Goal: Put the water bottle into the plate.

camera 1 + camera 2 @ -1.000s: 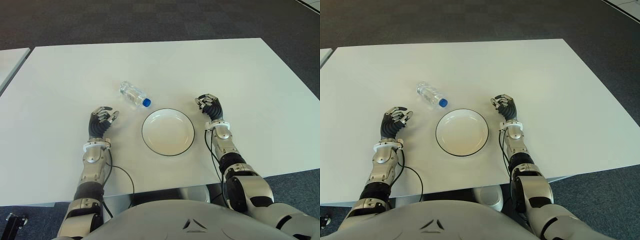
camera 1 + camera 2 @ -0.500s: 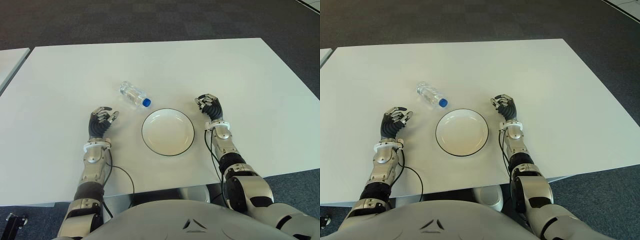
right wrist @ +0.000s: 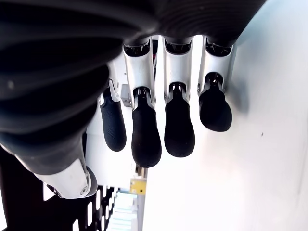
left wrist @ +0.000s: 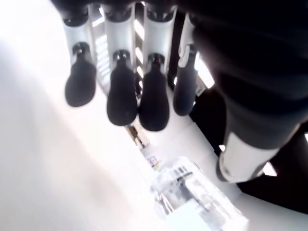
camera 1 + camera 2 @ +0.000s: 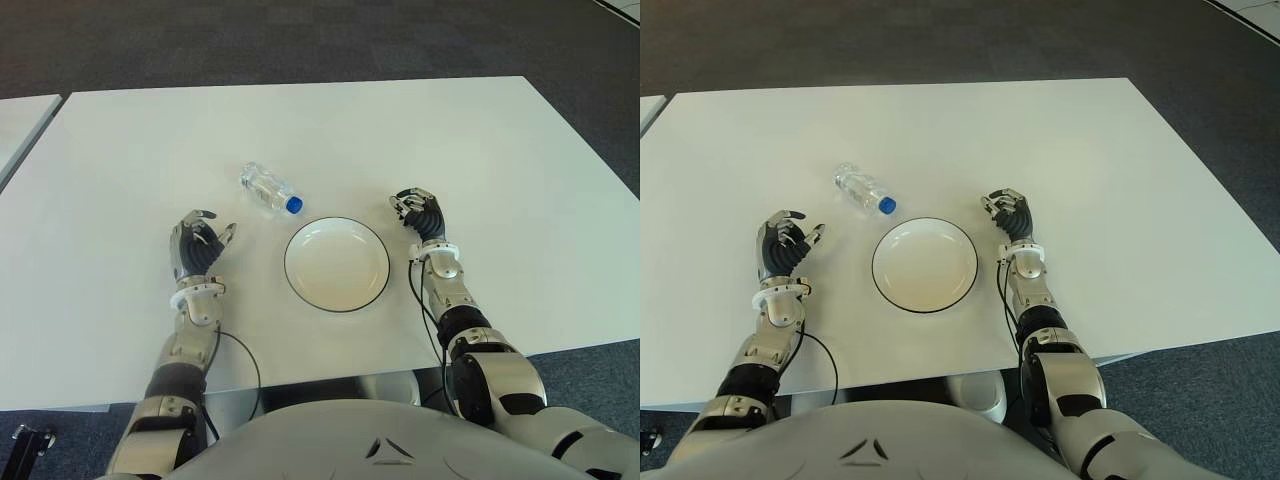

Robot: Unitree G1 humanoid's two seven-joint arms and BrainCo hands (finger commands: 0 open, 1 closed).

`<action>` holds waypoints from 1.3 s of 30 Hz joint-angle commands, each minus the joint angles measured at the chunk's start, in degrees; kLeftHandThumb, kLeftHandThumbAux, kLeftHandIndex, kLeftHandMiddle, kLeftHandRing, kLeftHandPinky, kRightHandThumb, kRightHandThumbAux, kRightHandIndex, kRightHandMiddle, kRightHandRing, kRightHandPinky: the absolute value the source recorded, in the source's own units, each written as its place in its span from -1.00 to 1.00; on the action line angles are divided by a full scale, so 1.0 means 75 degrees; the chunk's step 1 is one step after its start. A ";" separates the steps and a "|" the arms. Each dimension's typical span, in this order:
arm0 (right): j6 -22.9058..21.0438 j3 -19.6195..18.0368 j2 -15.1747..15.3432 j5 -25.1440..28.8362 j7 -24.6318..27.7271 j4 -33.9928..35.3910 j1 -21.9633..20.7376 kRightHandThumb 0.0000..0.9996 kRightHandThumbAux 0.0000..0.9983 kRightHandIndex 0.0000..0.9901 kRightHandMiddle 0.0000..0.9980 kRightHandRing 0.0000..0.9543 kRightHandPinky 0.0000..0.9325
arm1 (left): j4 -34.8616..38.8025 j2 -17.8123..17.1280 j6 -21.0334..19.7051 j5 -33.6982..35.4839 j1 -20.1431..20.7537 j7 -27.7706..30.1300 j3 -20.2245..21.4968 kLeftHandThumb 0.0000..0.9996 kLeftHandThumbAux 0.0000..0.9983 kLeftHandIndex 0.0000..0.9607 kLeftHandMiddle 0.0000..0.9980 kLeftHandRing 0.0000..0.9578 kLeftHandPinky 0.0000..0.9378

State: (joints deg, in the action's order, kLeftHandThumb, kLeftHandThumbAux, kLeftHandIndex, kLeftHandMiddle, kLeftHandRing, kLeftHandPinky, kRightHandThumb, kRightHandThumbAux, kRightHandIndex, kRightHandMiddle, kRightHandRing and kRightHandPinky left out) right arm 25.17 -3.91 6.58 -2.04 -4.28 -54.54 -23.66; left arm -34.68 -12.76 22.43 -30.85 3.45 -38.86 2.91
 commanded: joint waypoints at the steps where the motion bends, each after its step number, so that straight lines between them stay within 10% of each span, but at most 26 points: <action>1: -0.0280 0.0015 -0.0130 -0.0024 -0.0047 -0.0195 0.0154 0.42 0.45 -0.12 0.41 0.51 0.59 | -0.0762 -0.0612 -0.0444 -0.1001 0.0801 -0.0955 -0.0545 0.42 0.44 -0.10 0.40 0.46 0.45; 10: -0.0290 0.0032 -0.0188 -0.0034 -0.0138 -0.0260 0.0100 0.42 0.45 -0.12 0.41 0.50 0.57 | -0.2504 -0.1253 -0.1334 -0.1770 0.2699 -0.1059 -0.1666 0.42 0.43 -0.10 0.39 0.44 0.43; 20: -0.0249 0.0006 -0.0222 -0.0014 -0.0181 -0.0135 0.0115 0.42 0.46 -0.12 0.42 0.50 0.56 | -0.3990 -0.1610 -0.0958 -0.1903 0.3881 -0.0407 -0.2743 0.50 0.39 -0.13 -0.28 -0.24 -0.18; 28: -0.0223 -0.0059 -0.0255 0.0034 -0.0292 -0.0151 0.0086 0.42 0.45 -0.12 0.41 0.51 0.54 | -0.4730 -0.1748 -0.1018 -0.2304 0.4540 0.0151 -0.3708 0.30 -0.13 -0.92 -0.92 -0.92 -0.91; 39: -0.0020 -0.0123 -0.0268 0.0066 -0.0306 -0.0307 0.0031 0.42 0.46 -0.12 0.43 0.51 0.54 | -0.5158 -0.1397 -0.1697 -0.2566 0.4863 0.0470 -0.4571 0.16 -0.53 -1.00 -1.00 -1.00 -1.00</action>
State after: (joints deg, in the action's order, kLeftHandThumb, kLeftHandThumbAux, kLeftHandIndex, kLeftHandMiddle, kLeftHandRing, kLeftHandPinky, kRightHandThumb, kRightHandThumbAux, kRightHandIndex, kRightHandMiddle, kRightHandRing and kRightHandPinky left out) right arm 25.91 -4.51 5.23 -1.89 -6.52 -55.11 -24.36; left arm -71.80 -24.81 11.68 -48.53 39.43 -37.59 -29.21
